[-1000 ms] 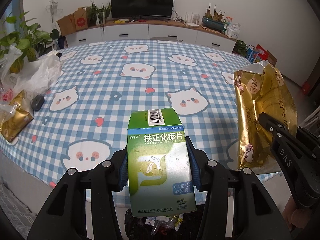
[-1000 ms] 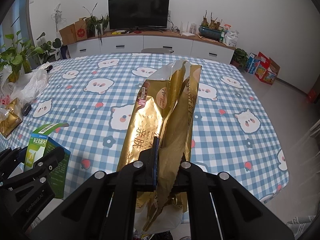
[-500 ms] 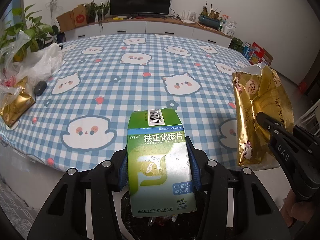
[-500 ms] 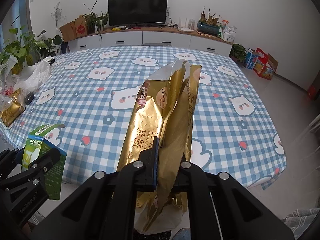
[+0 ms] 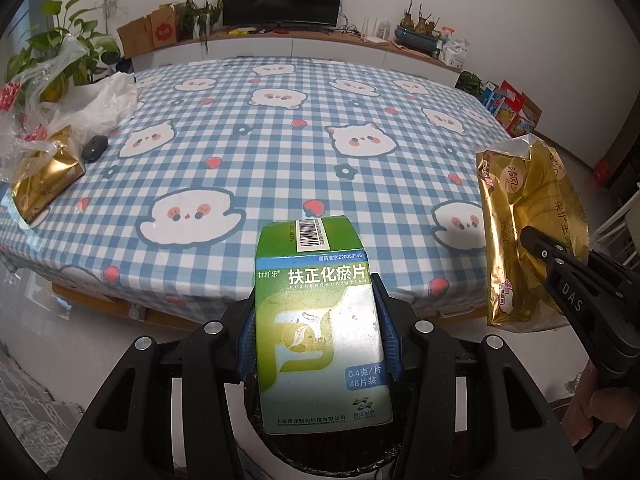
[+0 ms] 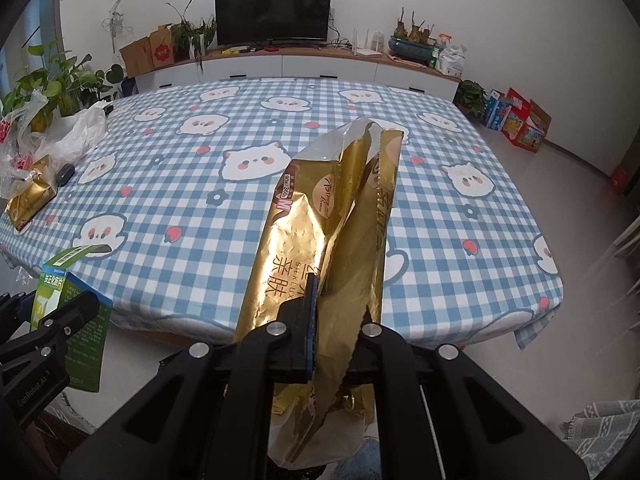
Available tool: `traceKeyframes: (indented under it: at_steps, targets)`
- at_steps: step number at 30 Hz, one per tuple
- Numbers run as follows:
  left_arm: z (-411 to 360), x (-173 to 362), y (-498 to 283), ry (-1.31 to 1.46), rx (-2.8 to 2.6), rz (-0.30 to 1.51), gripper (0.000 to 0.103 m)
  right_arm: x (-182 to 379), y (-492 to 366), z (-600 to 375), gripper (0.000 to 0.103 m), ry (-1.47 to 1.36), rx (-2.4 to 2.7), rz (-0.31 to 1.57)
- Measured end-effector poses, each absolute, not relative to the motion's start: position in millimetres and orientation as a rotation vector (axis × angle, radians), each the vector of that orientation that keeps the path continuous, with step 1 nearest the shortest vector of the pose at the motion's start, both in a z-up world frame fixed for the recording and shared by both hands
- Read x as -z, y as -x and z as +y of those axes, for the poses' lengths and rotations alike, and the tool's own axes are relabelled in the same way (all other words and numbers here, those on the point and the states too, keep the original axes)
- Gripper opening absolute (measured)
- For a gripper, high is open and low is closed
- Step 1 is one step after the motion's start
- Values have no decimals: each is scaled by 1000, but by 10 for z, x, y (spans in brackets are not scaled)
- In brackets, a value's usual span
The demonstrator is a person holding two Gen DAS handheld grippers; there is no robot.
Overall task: Collect trash
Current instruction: 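Carry the green box and gold foil bag over the black bin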
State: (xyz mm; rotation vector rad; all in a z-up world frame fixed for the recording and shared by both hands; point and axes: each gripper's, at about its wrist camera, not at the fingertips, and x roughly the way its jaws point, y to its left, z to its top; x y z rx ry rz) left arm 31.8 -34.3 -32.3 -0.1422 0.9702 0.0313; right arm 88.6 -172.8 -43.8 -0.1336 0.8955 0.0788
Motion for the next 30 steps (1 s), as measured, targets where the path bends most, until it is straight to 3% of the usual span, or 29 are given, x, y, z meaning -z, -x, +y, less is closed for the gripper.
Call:
traceKeyframes:
  at_steps: [30]
  targets:
    - [-662, 577, 434, 138, -22, 1012, 48, 765, 9, -2097, 5, 159, -34, 942]
